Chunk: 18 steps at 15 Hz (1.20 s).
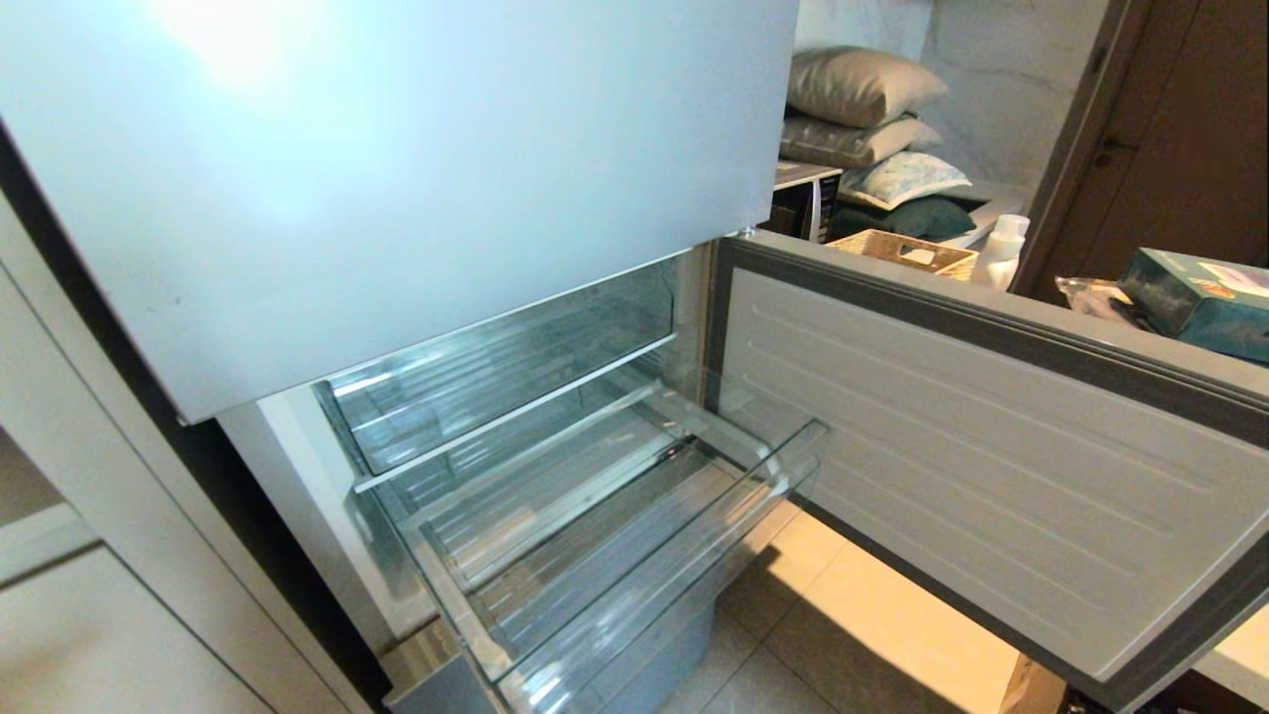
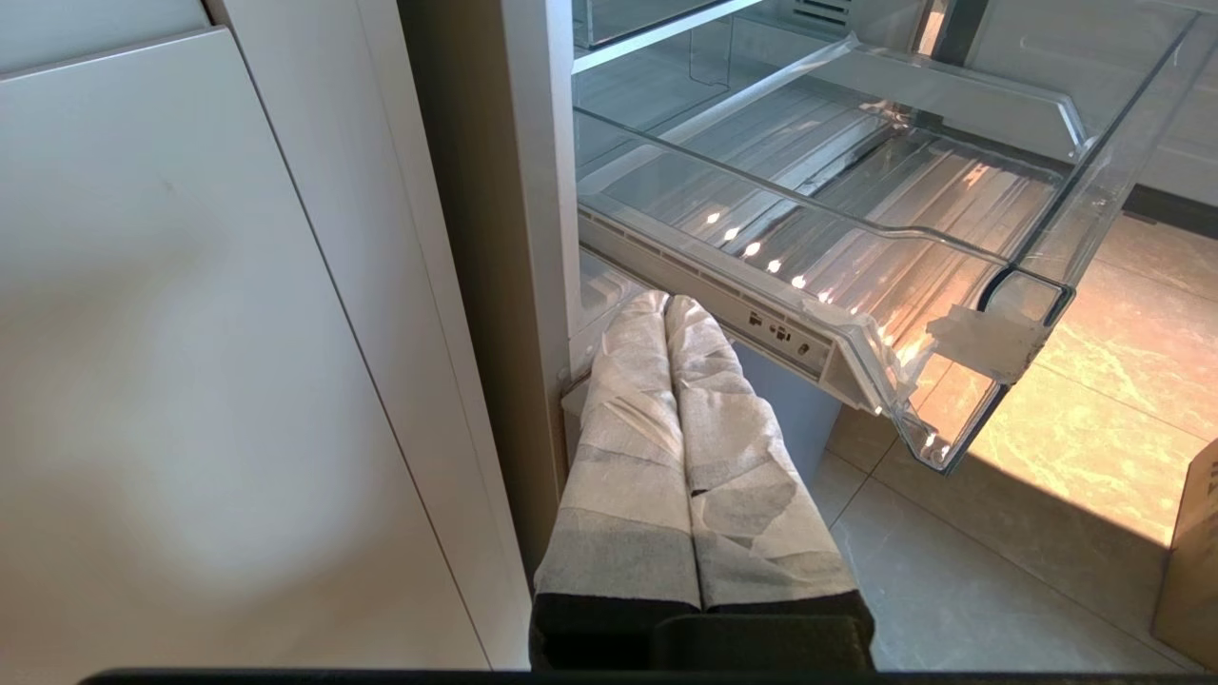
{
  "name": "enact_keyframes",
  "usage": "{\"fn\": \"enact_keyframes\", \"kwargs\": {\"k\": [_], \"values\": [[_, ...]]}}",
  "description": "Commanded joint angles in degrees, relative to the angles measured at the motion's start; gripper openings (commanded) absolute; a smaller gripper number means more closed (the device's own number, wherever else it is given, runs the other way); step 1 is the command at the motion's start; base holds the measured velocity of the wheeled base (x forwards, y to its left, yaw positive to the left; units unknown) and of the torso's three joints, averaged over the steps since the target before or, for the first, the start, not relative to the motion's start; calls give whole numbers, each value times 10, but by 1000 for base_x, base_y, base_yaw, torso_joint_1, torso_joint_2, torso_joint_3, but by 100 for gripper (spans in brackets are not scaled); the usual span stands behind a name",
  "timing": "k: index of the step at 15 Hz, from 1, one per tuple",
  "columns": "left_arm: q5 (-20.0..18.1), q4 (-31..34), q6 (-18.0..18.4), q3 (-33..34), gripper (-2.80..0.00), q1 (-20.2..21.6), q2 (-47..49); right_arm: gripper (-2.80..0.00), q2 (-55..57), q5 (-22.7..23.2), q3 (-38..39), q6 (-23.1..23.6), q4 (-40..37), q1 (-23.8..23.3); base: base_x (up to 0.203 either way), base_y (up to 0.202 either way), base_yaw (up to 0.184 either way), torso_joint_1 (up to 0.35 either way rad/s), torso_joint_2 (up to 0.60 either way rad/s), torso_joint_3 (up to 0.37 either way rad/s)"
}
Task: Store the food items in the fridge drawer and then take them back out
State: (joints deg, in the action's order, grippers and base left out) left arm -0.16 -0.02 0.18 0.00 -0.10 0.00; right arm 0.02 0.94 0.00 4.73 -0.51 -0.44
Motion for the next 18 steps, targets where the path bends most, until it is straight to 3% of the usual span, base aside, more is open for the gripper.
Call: {"fn": "enact_keyframes", "kwargs": {"k": [1,10,18], "values": [[0,0,0,1,-280,0,0,-280,0,-1,0,0,0,0,0,0,0,0,0,0],[0,0,-1,1,-280,0,0,-280,0,-1,0,-1,0,0,-8,0,0,1,0,0],[0,0,-1,1,-280,0,0,-280,0,-1,0,-2,0,0,-188,0,1,2,3,2]]}}
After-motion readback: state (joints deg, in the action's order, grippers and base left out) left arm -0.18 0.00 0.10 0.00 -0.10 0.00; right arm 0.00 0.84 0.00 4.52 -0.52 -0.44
